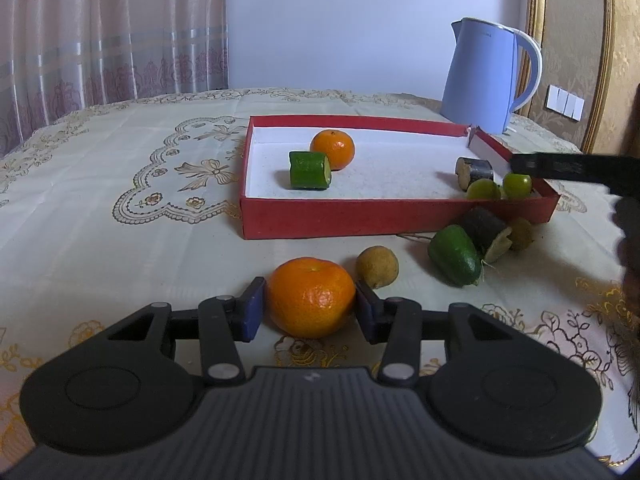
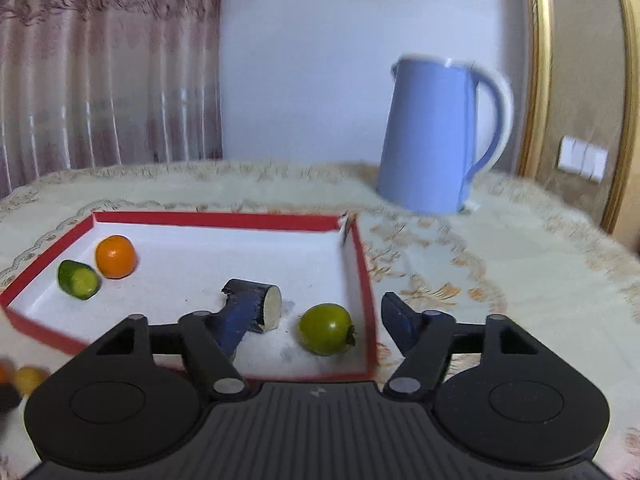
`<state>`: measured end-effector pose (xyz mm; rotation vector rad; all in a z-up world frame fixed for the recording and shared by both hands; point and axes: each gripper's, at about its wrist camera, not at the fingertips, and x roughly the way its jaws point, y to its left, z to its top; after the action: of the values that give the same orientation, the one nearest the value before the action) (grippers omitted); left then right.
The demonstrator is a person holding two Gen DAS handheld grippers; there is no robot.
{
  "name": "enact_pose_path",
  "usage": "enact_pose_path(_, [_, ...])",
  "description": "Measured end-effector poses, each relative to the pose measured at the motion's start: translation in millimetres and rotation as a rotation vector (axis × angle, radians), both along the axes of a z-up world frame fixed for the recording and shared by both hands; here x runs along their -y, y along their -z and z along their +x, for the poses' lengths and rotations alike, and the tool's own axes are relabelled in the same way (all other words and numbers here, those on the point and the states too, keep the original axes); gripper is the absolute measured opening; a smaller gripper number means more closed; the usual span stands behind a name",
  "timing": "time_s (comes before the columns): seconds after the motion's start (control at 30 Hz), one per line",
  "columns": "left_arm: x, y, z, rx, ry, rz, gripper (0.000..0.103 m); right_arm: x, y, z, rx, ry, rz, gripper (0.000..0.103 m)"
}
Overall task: Organize fruits
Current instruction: 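Carry the green tomato into the tray and open the right tool while the left tool holds the orange, then carry the orange into the tray and open the left tool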
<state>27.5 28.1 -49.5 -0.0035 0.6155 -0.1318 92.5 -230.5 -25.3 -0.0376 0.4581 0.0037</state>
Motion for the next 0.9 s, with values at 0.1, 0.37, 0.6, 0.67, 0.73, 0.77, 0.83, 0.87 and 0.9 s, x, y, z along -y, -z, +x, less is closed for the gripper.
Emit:
enact_pose_path(0.1, [0, 0, 0, 0.0, -0.001, 0.005, 0.043, 0, -1, -30, 0.024, -0.052, -0.007, 0.072])
enact_pose_path(0.37, [2, 0, 0, 0.001, -0.002, 0.014, 0.043, 3, 7, -70, -0.03, -0.124, 0.008, 0.077])
enact_pose_path(0.6, [2, 0, -1, 0.003, -0.004, 0.013, 0.042, 9, 21, -59, -0.104, -0.086, 0.027, 0.077])
enact_pose_path(0.67, [1, -1, -2, 0.004, -0.001, 0.014, 0.042, 11, 24, -55, -0.135, -0.082, 0.044, 0.077])
enact_pose_path(0.73, [-2, -3, -4, 0.001, -0.001, 0.004, 0.042, 15, 25, -53, -0.145, -0.072, 0.069, 0.077])
enact_pose_path(0.77, [-4, -4, -5, 0.0, -0.004, -0.005, 0.042, 17, 26, -52, -0.152, -0.074, 0.084, 0.077])
enact_pose_path(0.83, [-9, -7, -6, 0.002, -0.007, -0.014, 0.042, 19, 28, -51, -0.169, -0.07, 0.097, 0.077])
enact_pose_path(0.87, [-11, -9, -6, 0.003, -0.009, -0.016, 0.042, 20, 29, -50, -0.175, -0.064, 0.097, 0.077])
enact_pose_path(0.9, [-14, -12, -7, 0.005, -0.013, -0.021, 0.042, 19, 29, -50, -0.178, -0.063, 0.095, 0.078])
